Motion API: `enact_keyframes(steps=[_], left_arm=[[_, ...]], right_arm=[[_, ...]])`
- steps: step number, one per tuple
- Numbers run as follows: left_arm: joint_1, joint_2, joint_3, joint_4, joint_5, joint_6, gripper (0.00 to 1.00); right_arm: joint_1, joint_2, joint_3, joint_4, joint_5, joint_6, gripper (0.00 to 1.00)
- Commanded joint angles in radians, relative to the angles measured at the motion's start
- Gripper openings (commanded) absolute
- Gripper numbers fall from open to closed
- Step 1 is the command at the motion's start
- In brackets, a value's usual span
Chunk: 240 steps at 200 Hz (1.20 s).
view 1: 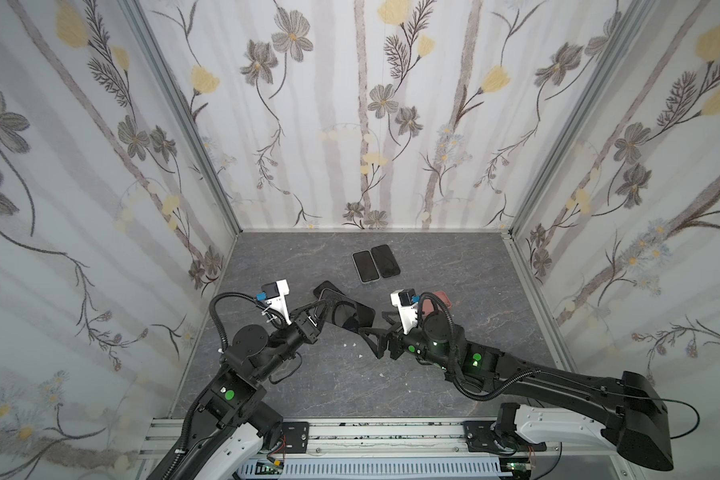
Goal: Put the phone into the phone case
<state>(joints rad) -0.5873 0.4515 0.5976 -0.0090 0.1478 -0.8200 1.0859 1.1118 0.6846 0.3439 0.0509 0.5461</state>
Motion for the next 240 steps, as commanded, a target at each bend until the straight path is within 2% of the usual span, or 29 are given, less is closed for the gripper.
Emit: enact_keyframes(steps=[1,18,43,59,77,87,100,124,134,147,175,209,221,240], left_arm=[[0.000,-0.048,-0.017,0.129,-0.068,-0.039,0.00],[0.001,-0.091,-0.074,0.238,-0.054,-0.080,0.00],[0.000,-0.109,-0.127,0.339,-0.021,-0.119,0.00],[0.001,-0.116,-0.135,0.357,-0.008,-0.126,0.00],[0.000,-0.132,-0.153,0.392,-0.001,-0.135,0.00],[0.001,-0.146,-0.161,0.406,-0.002,-0.138,0.00],[0.000,-0.158,-0.165,0.409,-0.001,-0.140,0.00],[0.001,-0.165,-0.163,0.409,0.020,-0.135,0.00],[0.000,-0.160,-0.165,0.417,0.039,-0.136,0.00],[0.000,-0.154,-0.165,0.438,0.068,-0.137,0.00],[0.001,-0.150,-0.175,0.478,0.097,-0.147,0.00],[0.000,-0.146,-0.158,0.449,0.096,-0.121,0.00],[0.000,-0.149,-0.147,0.423,0.084,-0.096,0.00],[0.000,-0.152,-0.135,0.382,0.054,-0.052,0.15]], right_arm=[[-0.023,-0.018,-0.029,0.275,-0.168,0.058,0.87],[-0.024,-0.003,0.002,0.293,-0.231,0.042,0.74],[-0.024,0.035,0.051,0.320,-0.303,0.041,0.64],[-0.026,0.050,0.060,0.370,-0.324,0.061,0.44],[-0.029,0.055,0.061,0.421,-0.352,0.070,0.30],[-0.030,0.054,0.060,0.433,-0.355,0.071,0.30],[-0.033,0.053,0.061,0.445,-0.366,0.073,0.38],[-0.035,0.056,0.104,0.470,-0.409,0.088,0.39],[-0.037,0.065,0.109,0.493,-0.436,0.104,0.44],[-0.038,0.077,0.116,0.524,-0.470,0.127,0.44],[-0.041,0.102,0.133,0.576,-0.539,0.179,0.32],[-0.041,0.089,0.125,0.604,-0.548,0.201,0.12],[-0.041,0.079,0.121,0.592,-0.537,0.201,0.09],[-0.043,0.053,0.121,0.543,-0.505,0.200,0.02]])
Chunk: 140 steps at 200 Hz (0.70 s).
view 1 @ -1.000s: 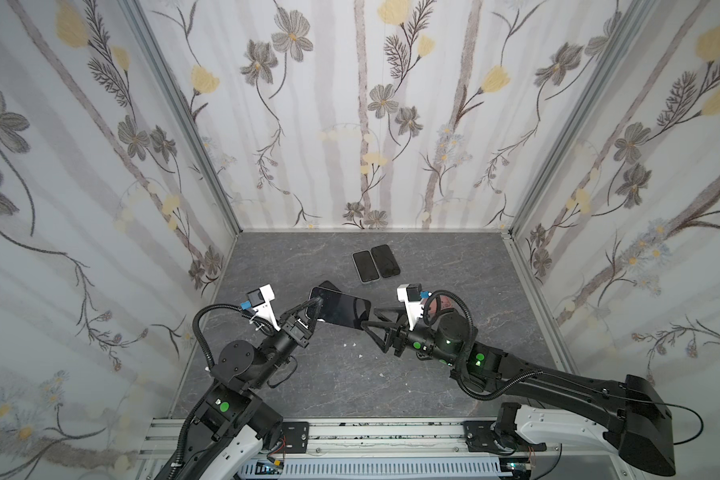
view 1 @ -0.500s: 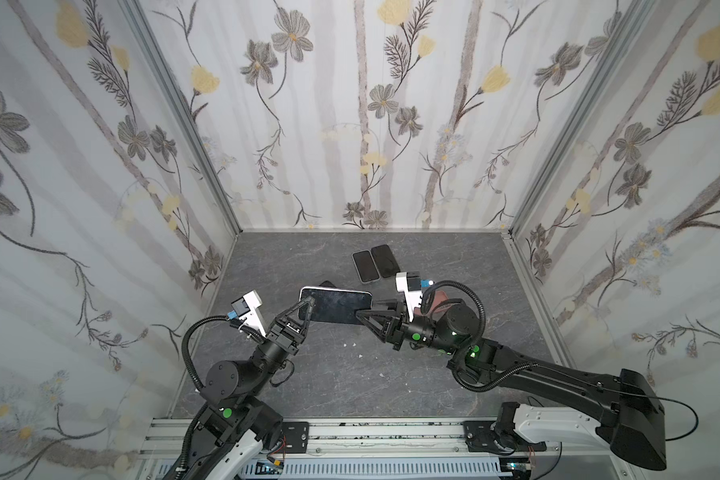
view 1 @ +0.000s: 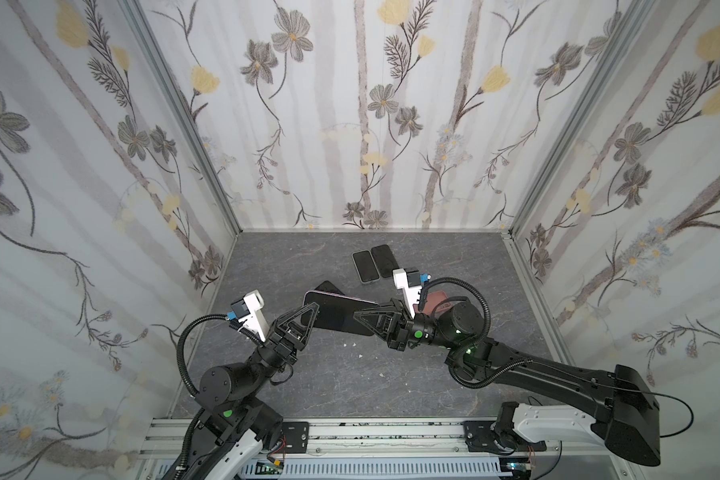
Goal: Put the phone into the phone case
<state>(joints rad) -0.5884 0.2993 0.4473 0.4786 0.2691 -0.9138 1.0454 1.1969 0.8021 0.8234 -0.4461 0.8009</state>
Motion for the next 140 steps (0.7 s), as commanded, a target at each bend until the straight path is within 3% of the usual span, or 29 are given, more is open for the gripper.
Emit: enact_keyframes(steps=[1,44,53,79,102,140], left_arm=[[0.001,-0.001,0.016,-0.107,-0.069,0.044,0.15],[0.001,0.015,0.063,-0.200,-0.197,0.154,0.73],[0.002,0.024,0.080,-0.239,-0.233,0.184,0.81],[0.002,0.077,0.111,-0.314,-0.306,0.261,0.82],[0.000,0.173,0.108,-0.274,-0.277,0.268,0.80],[-0.005,0.490,0.184,-0.249,-0.206,0.293,0.76]], right_arm=[[-0.003,-0.033,0.003,0.060,-0.005,-0.055,0.02],[-0.011,-0.149,0.006,-0.211,0.186,-0.105,0.00],[-0.019,-0.180,0.013,-0.290,0.245,-0.123,0.00],[-0.044,-0.266,0.058,-0.581,0.484,-0.171,0.00],[-0.066,-0.348,0.077,-0.807,0.740,-0.182,0.00],[-0.156,-0.457,0.062,-1.063,0.970,-0.149,0.00]])
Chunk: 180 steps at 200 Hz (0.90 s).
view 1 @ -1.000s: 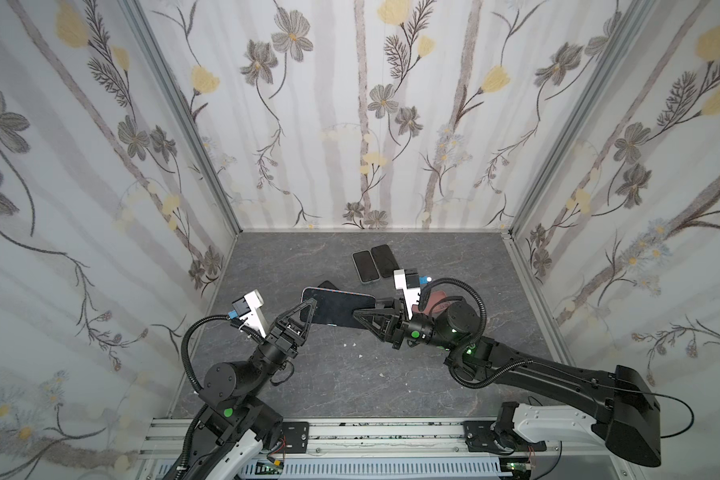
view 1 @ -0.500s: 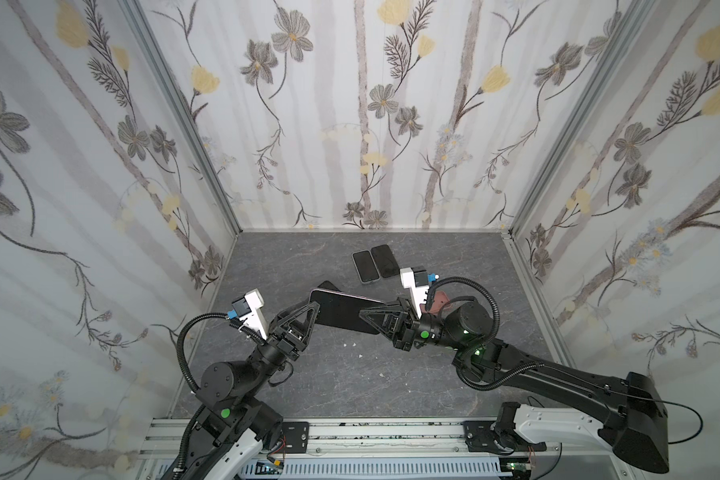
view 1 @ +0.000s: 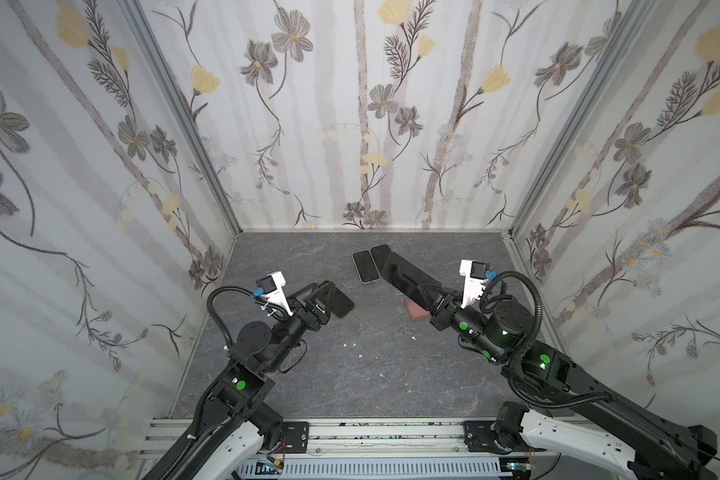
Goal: Put the phone into the phone case
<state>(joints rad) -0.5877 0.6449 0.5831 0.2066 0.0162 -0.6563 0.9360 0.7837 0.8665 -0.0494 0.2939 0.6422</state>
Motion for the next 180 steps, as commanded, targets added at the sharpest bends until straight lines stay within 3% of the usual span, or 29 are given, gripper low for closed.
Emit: enact_keyframes(steps=[1,27,68,114,136,180], left_arm=[[-0.007,0.155,0.051,0.023,0.051,0.037,0.76],[-0.041,0.407,0.131,0.040,0.126,0.064,0.72],[-0.142,0.729,0.327,-0.015,0.160,0.210,0.65],[-0.194,1.077,0.626,-0.167,0.194,0.292,0.39],[-0.211,1.227,0.759,-0.210,0.206,0.299,0.38],[-0.218,1.469,1.015,-0.305,0.120,0.336,0.39]], right_arm=[[-0.050,-0.045,-0.003,-0.197,0.234,0.010,0.00],[-0.194,-0.060,-0.032,-0.297,0.250,0.035,0.00],[-0.436,0.000,-0.145,-0.269,0.029,0.083,0.00],[-0.589,0.031,-0.286,-0.131,-0.118,0.114,0.00],[-0.651,0.077,-0.325,-0.064,-0.210,0.117,0.00],[-0.722,0.162,-0.349,0.005,-0.258,0.116,0.00]])
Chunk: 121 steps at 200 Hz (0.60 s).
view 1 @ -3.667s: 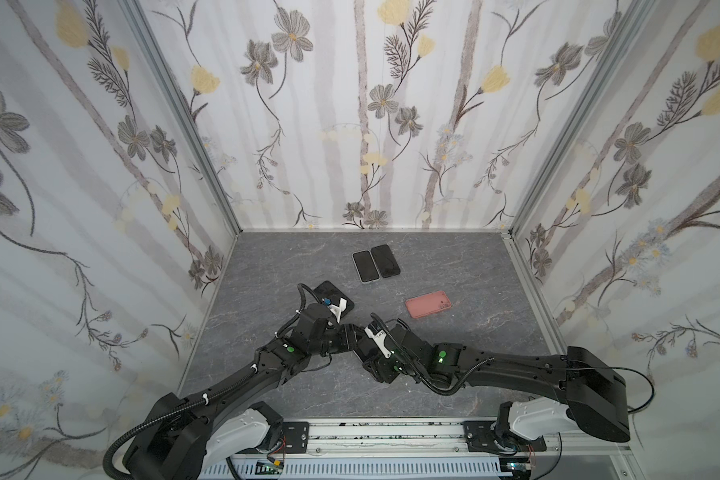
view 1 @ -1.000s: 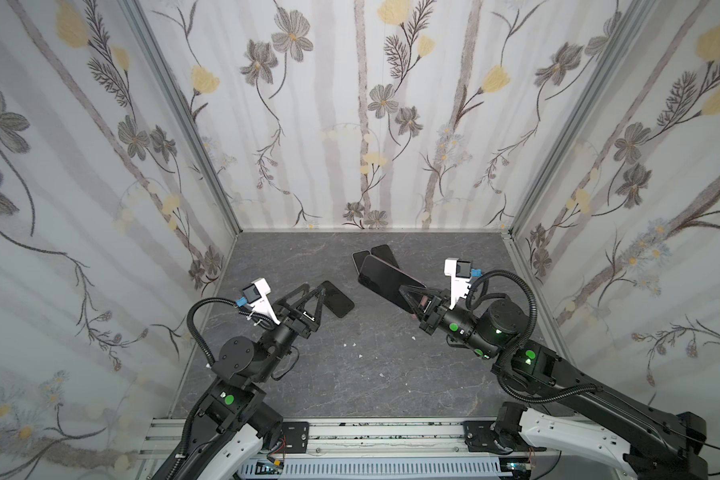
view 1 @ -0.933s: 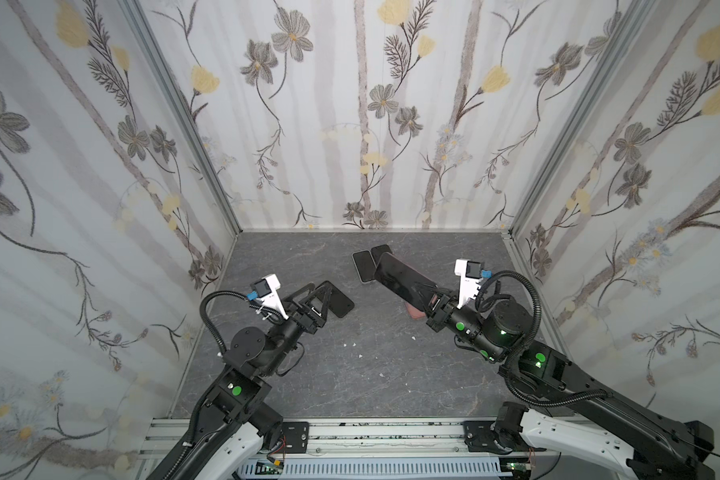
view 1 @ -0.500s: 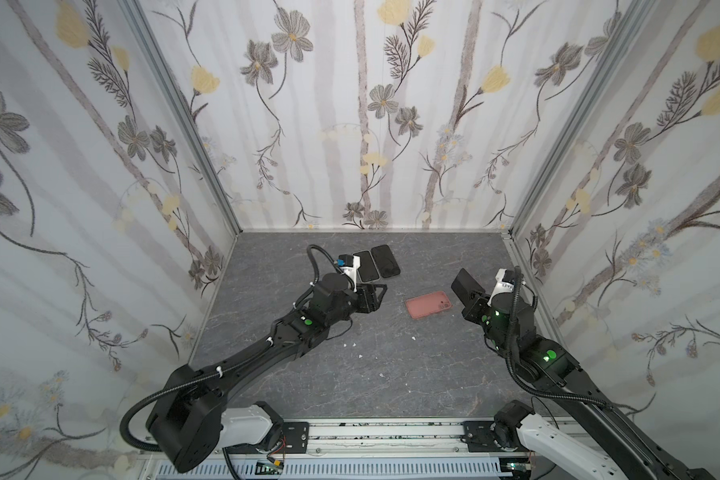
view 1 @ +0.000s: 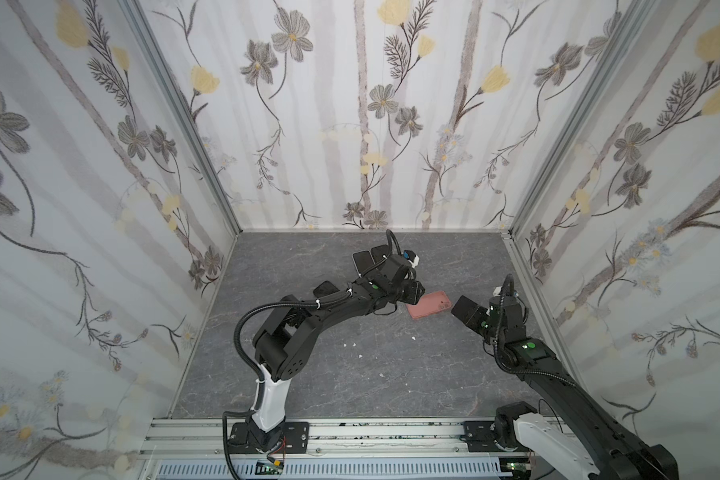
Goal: Put the phone into the phone case
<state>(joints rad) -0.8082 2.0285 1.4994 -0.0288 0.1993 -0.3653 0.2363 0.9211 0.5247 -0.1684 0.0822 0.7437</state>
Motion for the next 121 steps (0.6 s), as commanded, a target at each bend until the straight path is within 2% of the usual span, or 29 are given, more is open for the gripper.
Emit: enact_keyframes(steps=[1,39,62,121], left_arm=[[0.003,0.089,0.103,-0.070,-0.066,0.046,0.39],[0.004,0.215,0.220,-0.101,-0.118,0.073,0.39],[0.004,0.246,0.232,-0.119,-0.141,0.056,0.40],[-0.007,0.215,0.083,-0.095,-0.068,0.003,0.43]], right_arm=[[-0.024,0.026,-0.007,0.125,-0.046,0.015,0.00],[-0.052,0.080,-0.026,0.170,-0.068,0.013,0.00],[-0.061,0.126,-0.026,0.202,-0.084,0.008,0.00],[-0.068,0.284,0.016,0.256,-0.158,-0.001,0.00]])
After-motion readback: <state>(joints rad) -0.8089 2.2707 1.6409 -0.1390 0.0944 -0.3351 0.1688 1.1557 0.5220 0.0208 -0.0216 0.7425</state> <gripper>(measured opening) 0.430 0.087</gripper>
